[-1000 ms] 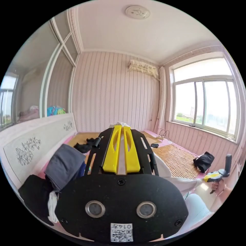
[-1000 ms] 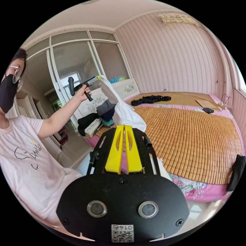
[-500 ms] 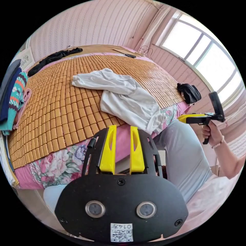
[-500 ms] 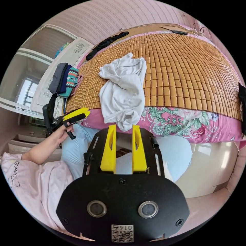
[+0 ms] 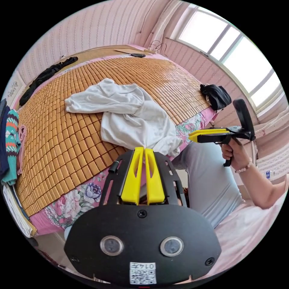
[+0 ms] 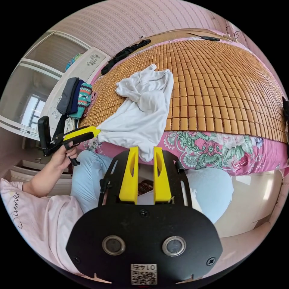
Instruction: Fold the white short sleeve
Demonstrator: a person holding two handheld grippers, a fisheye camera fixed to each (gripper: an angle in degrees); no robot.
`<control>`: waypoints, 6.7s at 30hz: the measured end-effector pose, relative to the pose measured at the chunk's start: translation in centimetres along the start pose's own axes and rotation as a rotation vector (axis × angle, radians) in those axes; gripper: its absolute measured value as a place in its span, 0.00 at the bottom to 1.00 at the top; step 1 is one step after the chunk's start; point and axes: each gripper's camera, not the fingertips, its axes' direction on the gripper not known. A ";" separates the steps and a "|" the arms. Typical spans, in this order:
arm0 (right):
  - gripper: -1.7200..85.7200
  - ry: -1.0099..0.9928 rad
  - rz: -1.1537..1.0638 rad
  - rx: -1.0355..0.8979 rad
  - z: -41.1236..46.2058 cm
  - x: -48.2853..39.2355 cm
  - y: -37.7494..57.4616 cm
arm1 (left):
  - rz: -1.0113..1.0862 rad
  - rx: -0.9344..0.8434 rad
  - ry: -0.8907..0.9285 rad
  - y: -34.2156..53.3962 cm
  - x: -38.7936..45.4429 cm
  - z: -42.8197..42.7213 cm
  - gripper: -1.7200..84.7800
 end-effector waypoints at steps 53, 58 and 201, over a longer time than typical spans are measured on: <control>0.02 0.000 0.384 0.167 -27.1 11.1 11.9 | 0.004 -0.095 -0.054 2.1 -1.5 0.7 0.06; 0.02 -0.073 0.314 0.264 -31.7 8.9 14.0 | -0.051 -0.004 0.049 4.1 -3.1 -3.7 0.01; 0.02 0.084 0.269 0.077 -4.4 14.9 -37.8 | 0.231 0.036 0.214 -53.9 -22.9 19.9 0.10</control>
